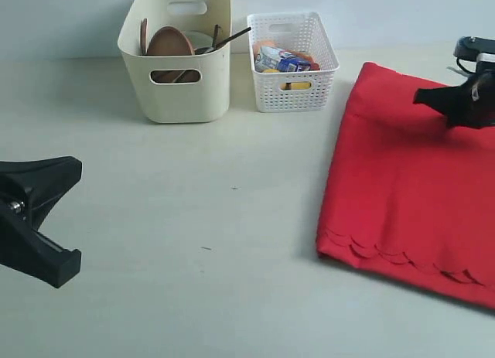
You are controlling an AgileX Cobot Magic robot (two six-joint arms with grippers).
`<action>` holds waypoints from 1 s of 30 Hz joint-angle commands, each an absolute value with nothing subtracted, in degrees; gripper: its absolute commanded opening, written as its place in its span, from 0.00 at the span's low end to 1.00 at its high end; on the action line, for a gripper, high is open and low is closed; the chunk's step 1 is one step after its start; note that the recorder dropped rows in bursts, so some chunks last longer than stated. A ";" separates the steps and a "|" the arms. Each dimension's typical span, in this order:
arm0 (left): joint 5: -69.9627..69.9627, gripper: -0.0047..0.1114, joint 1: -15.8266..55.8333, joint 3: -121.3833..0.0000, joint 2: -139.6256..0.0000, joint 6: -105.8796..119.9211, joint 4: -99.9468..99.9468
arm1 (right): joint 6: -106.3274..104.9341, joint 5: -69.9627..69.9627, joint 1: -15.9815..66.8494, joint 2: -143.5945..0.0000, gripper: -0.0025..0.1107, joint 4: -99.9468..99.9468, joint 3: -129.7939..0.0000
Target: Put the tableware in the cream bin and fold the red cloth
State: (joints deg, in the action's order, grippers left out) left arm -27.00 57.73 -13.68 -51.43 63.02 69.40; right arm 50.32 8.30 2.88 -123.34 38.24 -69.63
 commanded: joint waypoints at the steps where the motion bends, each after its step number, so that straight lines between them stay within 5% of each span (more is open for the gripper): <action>1: -26.88 0.05 57.66 -13.34 -51.25 63.73 69.37 | 46.77 8.37 2.94 -128.12 0.02 36.78 -77.00; 14: -26.88 0.05 57.66 -13.34 -51.25 64.62 69.37 | 43.84 30.33 4.92 -114.04 0.02 33.40 -81.98; 24: -26.06 0.05 57.66 -13.34 -51.25 64.22 69.37 | 46.70 12.37 4.92 -121.18 0.02 31.62 -69.10; 30: -26.00 0.05 57.66 -13.34 -51.25 64.22 69.37 | 43.78 12.35 5.30 -132.33 0.02 30.72 -85.53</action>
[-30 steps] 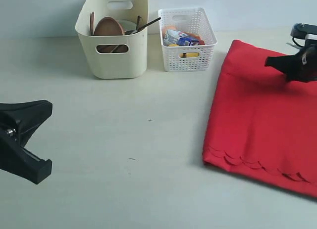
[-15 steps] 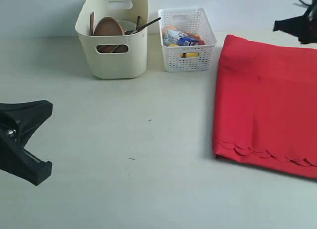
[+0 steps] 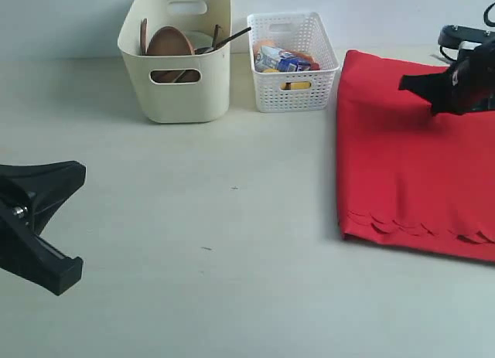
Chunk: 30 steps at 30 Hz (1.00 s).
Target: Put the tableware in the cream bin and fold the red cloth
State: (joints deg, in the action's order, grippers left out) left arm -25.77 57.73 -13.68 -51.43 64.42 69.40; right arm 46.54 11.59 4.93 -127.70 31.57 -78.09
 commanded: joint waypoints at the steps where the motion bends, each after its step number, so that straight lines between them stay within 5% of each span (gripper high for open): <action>1: -26.28 0.05 57.66 -13.34 -51.25 64.22 69.24 | 40.85 13.65 5.55 -133.11 0.02 29.07 -87.64; 15: -26.42 0.05 57.66 -13.34 -51.25 64.35 69.24 | 30.94 44.44 6.19 -118.42 0.02 22.65 -92.18; 24: -25.65 0.05 57.66 -13.34 -51.25 64.35 69.35 | 49.81 27.50 5.17 -117.25 0.02 33.47 -72.19; 30: -25.44 0.05 57.66 -13.34 -51.25 64.25 69.36 | 50.70 15.59 4.34 -129.43 0.02 33.18 -76.79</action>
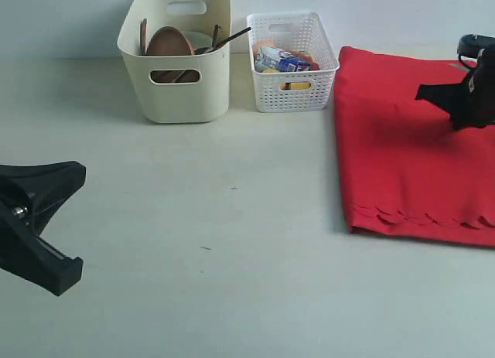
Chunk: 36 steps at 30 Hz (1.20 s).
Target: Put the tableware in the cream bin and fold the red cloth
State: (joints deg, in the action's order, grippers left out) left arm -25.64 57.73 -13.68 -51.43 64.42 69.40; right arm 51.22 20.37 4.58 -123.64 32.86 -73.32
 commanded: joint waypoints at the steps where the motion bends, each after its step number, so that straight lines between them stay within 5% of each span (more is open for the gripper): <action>1: -25.44 0.05 57.66 -13.34 -51.25 64.25 69.36 | 50.53 15.73 4.34 -131.84 0.02 33.07 -80.26; 7: -25.31 0.05 57.66 -13.34 -51.25 64.25 69.36 | 41.39 22.77 5.36 -136.83 0.02 26.80 -93.33; 17: -25.03 0.05 57.66 -13.34 -51.25 64.25 69.43 | 33.90 39.19 5.36 -125.97 0.02 25.87 -91.48; 26: -23.95 0.05 57.66 -13.34 -51.25 64.25 69.43 | 3.03 21.18 5.36 -128.06 0.02 -5.06 -79.42; 36: -23.95 0.05 57.66 -13.34 -51.25 64.25 69.43 | 2.78 21.70 5.36 -134.69 0.02 -5.62 -85.77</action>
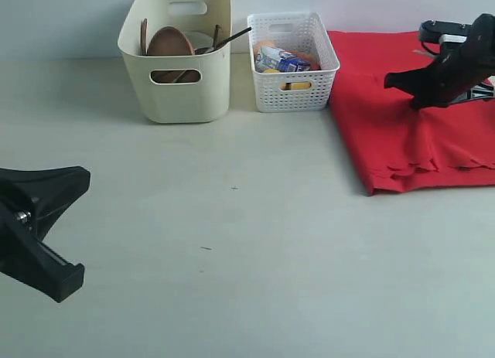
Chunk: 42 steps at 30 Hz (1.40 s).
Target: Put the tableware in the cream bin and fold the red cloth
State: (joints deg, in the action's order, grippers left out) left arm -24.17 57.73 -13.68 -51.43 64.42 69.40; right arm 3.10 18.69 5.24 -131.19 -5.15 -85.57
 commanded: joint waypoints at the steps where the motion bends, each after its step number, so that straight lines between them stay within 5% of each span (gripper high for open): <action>1: -23.95 0.05 57.66 -13.34 -51.25 64.25 69.43 | 2.78 22.25 5.36 -133.99 0.02 -5.60 -85.77; 13: -27.79 0.05 57.66 -12.48 -49.77 64.35 73.32 | 2.78 24.16 5.36 -113.24 0.02 -4.90 -77.38; 24: -30.16 0.05 57.66 -1.39 -29.06 56.72 69.48 | 10.67 -18.12 10.74 -85.81 0.02 -8.58 -40.81; 39: -28.76 0.05 57.66 0.00 -20.13 56.68 69.48 | 10.56 -17.59 11.69 -82.77 0.02 -8.58 -35.34; 42: -27.13 0.05 52.57 0.00 -16.55 56.15 68.81 | 10.56 -17.59 11.69 -82.77 0.02 -8.58 -35.34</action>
State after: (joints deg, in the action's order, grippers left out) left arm -28.09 56.14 -0.22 -18.97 56.70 69.44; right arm 10.51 -17.07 11.53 -83.29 -8.37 -35.59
